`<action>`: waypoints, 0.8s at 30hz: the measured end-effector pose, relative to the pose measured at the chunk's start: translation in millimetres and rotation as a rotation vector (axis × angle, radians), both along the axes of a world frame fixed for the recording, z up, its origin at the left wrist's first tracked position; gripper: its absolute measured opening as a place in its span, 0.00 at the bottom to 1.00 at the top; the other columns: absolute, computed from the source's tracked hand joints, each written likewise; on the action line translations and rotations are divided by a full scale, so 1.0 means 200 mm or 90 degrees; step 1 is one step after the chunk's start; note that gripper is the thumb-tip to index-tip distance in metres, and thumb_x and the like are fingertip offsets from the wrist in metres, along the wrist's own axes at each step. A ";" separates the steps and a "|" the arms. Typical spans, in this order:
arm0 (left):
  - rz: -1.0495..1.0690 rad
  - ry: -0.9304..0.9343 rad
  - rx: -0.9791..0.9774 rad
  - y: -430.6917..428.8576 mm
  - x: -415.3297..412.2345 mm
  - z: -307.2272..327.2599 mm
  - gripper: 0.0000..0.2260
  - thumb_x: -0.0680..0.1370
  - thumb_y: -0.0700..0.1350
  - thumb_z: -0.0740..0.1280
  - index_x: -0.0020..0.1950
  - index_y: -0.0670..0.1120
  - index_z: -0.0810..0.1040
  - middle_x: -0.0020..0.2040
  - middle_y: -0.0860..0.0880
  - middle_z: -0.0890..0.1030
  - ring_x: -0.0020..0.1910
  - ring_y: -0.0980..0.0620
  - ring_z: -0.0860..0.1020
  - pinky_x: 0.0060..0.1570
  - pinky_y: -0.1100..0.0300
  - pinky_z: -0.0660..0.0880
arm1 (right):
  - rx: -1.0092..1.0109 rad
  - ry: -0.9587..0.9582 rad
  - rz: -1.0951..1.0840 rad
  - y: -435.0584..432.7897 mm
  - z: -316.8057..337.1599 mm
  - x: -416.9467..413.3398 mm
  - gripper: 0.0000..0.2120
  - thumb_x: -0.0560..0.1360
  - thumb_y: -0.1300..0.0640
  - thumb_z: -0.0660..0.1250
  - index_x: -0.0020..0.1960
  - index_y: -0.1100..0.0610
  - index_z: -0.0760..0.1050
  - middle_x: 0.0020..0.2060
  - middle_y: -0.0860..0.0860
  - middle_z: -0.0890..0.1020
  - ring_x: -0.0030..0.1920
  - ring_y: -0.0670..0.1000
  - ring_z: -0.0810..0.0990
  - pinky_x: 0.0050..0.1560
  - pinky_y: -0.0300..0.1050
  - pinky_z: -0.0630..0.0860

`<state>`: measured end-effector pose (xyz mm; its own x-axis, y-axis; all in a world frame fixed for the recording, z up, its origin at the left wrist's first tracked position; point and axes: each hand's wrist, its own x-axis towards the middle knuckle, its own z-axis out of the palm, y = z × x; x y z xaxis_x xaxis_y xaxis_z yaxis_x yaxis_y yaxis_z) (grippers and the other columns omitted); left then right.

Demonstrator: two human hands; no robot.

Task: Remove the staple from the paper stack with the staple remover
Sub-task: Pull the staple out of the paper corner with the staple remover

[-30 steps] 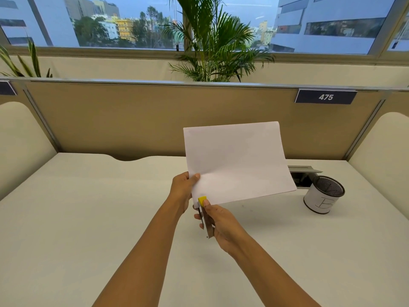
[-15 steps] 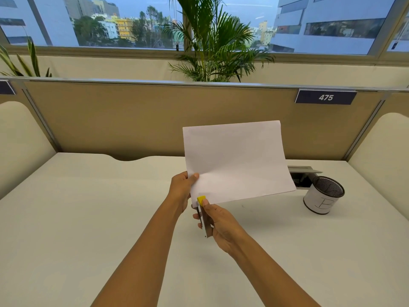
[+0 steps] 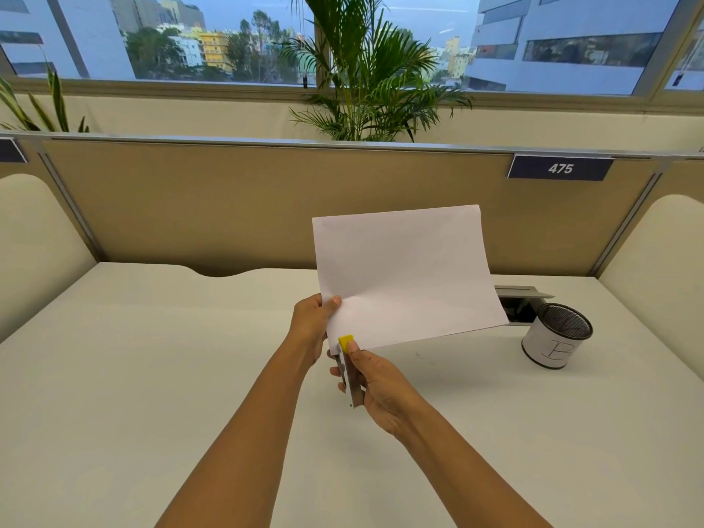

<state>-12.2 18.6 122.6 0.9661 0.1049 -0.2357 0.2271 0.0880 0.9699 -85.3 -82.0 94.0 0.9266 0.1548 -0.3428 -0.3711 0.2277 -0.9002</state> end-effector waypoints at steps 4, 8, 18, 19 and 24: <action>-0.003 -0.001 -0.004 0.00 0.00 0.00 0.12 0.78 0.41 0.63 0.60 0.38 0.74 0.60 0.39 0.77 0.52 0.42 0.76 0.57 0.45 0.75 | -0.006 0.001 0.002 0.00 0.00 0.00 0.16 0.76 0.43 0.59 0.47 0.54 0.79 0.47 0.54 0.81 0.51 0.51 0.79 0.50 0.43 0.75; -0.008 0.001 -0.013 0.00 -0.01 0.01 0.13 0.78 0.41 0.63 0.61 0.38 0.74 0.60 0.38 0.77 0.53 0.42 0.76 0.58 0.44 0.75 | -0.005 0.003 -0.001 -0.01 0.00 -0.01 0.16 0.75 0.44 0.60 0.47 0.54 0.79 0.47 0.54 0.80 0.50 0.50 0.79 0.48 0.42 0.75; -0.013 0.001 -0.028 -0.01 -0.02 0.02 0.12 0.78 0.40 0.62 0.60 0.38 0.74 0.57 0.41 0.78 0.51 0.42 0.76 0.50 0.49 0.75 | -0.012 0.010 -0.017 0.00 0.00 -0.02 0.20 0.74 0.44 0.62 0.57 0.58 0.75 0.51 0.51 0.79 0.50 0.48 0.78 0.44 0.39 0.76; -0.012 0.000 -0.029 -0.01 -0.02 0.02 0.12 0.78 0.40 0.62 0.61 0.38 0.74 0.56 0.42 0.78 0.51 0.43 0.76 0.50 0.50 0.75 | -0.019 0.013 -0.017 0.00 0.00 -0.02 0.20 0.74 0.43 0.62 0.56 0.58 0.75 0.51 0.51 0.79 0.51 0.48 0.79 0.44 0.39 0.77; -0.007 -0.003 -0.019 -0.01 -0.02 0.01 0.12 0.78 0.40 0.62 0.60 0.39 0.74 0.55 0.43 0.77 0.51 0.42 0.76 0.51 0.49 0.75 | -0.011 0.037 -0.005 -0.01 0.01 -0.03 0.21 0.75 0.43 0.61 0.58 0.58 0.75 0.51 0.50 0.78 0.50 0.48 0.78 0.45 0.41 0.76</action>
<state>-16.8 16.1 124.9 0.9683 0.0880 -0.2338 0.2234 0.1140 0.9680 -91.8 -84.3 96.0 0.9060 0.1420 -0.3988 -0.4215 0.2156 -0.8808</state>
